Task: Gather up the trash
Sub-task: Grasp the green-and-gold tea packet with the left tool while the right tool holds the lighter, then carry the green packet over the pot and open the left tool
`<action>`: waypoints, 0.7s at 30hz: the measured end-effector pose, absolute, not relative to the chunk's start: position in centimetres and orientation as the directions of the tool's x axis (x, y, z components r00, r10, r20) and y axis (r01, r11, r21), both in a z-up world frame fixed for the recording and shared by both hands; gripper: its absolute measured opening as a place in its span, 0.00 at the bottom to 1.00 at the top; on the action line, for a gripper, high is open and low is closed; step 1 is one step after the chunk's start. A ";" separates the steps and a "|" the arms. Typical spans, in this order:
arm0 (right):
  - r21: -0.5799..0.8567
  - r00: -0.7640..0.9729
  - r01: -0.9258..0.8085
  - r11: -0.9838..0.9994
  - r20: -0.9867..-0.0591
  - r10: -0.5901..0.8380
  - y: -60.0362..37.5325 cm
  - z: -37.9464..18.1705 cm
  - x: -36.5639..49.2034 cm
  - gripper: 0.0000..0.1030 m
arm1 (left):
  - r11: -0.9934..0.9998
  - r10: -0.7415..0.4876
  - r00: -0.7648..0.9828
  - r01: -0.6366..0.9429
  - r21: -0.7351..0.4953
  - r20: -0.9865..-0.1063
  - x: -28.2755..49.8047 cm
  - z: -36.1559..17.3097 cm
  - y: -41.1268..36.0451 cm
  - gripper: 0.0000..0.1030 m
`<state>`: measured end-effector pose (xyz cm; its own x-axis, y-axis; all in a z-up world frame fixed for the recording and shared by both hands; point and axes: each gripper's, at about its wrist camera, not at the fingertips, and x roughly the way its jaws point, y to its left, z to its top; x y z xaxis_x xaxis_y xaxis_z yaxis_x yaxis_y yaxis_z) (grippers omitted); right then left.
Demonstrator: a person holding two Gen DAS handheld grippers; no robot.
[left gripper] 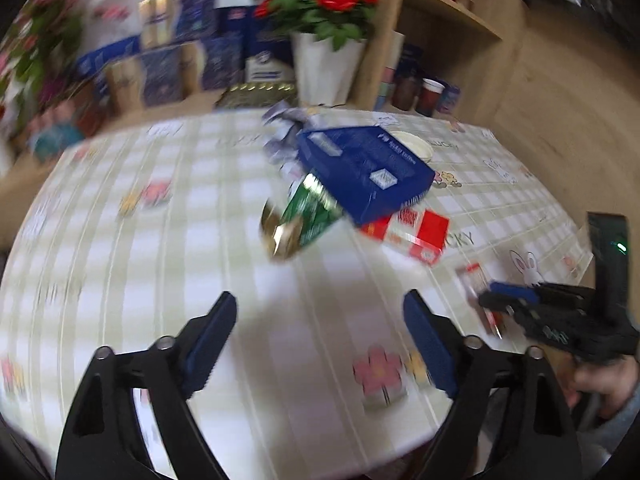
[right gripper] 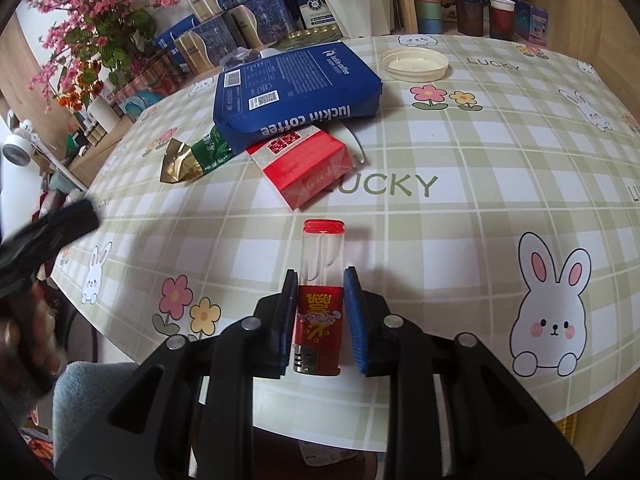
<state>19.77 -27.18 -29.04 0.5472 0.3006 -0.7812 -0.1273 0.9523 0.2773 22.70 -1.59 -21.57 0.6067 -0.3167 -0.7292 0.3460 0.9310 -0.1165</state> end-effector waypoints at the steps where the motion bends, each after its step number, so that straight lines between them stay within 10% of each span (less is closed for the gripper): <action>1: 0.283 0.547 -0.124 0.951 -0.780 0.304 -27.2 -29.0 19.8 0.26 | 0.922 -0.318 0.593 0.375 -0.096 -0.740 24.2 -21.7 -2.1 0.69; 3: 0.304 0.549 -0.113 0.946 -0.775 0.315 -27.5 -29.1 19.6 0.26 | 0.917 -0.270 0.589 0.399 -0.016 -0.762 26.4 -21.9 -2.9 0.55; 21: 0.329 0.556 -0.132 0.935 -0.757 0.345 -27.4 -28.9 19.4 0.26 | 0.872 -0.146 0.531 0.467 0.145 -0.835 33.0 -26.4 -6.1 0.37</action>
<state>19.36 -27.40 -28.88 0.5555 0.3447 -0.7567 -0.1320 0.9351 0.3290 33.04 -6.08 -26.45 0.5312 -0.1460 -0.8346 0.4669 0.8724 0.1446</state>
